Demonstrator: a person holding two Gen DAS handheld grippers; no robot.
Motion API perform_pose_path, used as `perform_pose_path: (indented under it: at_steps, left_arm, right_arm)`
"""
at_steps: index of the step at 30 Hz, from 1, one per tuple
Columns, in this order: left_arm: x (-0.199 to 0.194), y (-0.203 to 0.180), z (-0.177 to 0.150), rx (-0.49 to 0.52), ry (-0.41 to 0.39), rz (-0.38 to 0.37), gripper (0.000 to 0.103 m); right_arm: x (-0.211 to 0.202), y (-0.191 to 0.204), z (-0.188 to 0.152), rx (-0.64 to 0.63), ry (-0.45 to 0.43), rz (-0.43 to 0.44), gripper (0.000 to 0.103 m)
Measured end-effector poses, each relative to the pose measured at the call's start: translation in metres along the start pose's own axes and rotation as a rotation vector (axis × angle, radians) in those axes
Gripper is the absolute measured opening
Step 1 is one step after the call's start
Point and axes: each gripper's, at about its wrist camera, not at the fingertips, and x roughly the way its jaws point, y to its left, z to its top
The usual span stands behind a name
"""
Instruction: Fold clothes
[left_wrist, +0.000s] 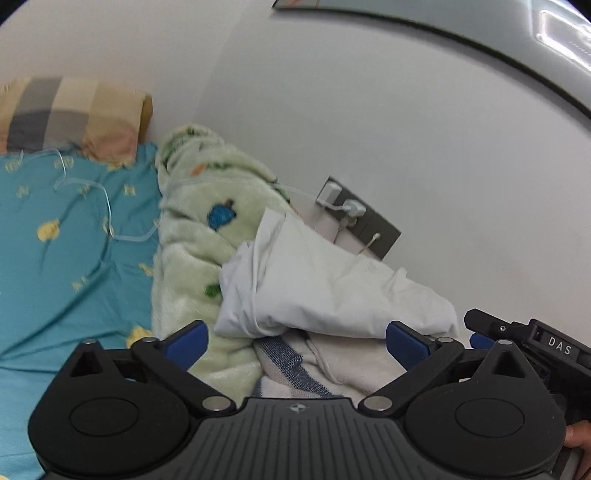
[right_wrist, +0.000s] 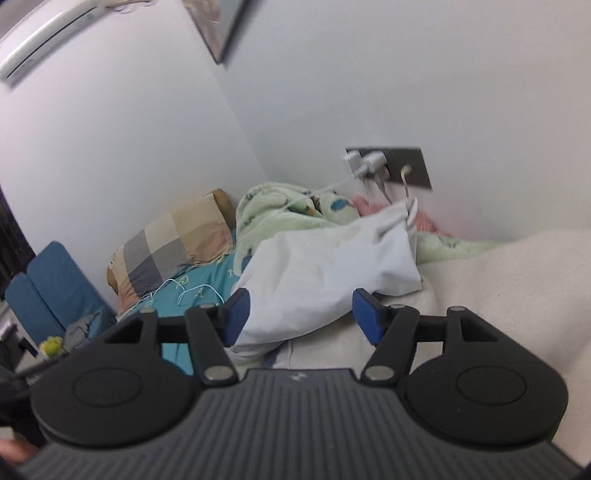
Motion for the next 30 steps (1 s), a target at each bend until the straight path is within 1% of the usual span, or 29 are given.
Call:
perform_pose_path:
  at_steps: [2,4,7,10,12,14,18,21,24,30]
  left_arm:
    - [-0.022,-0.003,-0.003,0.026,-0.028,0.017,0.103]
    - [-0.04,-0.004,-0.005,0.051,-0.037,0.034,0.103]
    - [-0.06,-0.006,-0.009,0.097,-0.053,0.065,0.103]
    - [-0.073,-0.007,-0.016,0.141,-0.097,0.105,0.103]
    - [-0.079,-0.008,-0.021,0.177,-0.124,0.138,0.103]
    - [-0.084,-0.014,-0.028,0.23,-0.142,0.18,0.103]
    - [-0.09,-0.018,-0.039,0.266,-0.164,0.204,0.103]
    - [-0.092,-0.016,-0.045,0.251,-0.175,0.193,0.103]
    - [-0.092,-0.018,-0.051,0.264,-0.198,0.223,0.103]
    - [-0.089,-0.022,-0.056,0.274,-0.2,0.261,0.103]
  right_arm:
    - [-0.014,0.011,-0.005,-0.041,-0.029,0.005,0.068]
    - [-0.027,0.022,-0.01,-0.077,-0.058,0.008,0.092]
    - [-0.044,0.038,-0.019,-0.144,-0.115,0.004,0.09]
    - [-0.058,0.054,-0.029,-0.199,-0.166,-0.016,0.09]
    - [-0.064,0.061,-0.036,-0.211,-0.181,-0.016,0.09]
    - [-0.067,0.067,-0.042,-0.217,-0.187,-0.019,0.09]
    - [-0.062,0.07,-0.053,-0.227,-0.189,-0.044,0.09]
    - [-0.058,0.068,-0.058,-0.227,-0.179,-0.052,0.09]
    - [-0.053,0.067,-0.063,-0.225,-0.17,-0.066,0.09]
    - [-0.051,0.071,-0.068,-0.248,-0.176,-0.071,0.09]
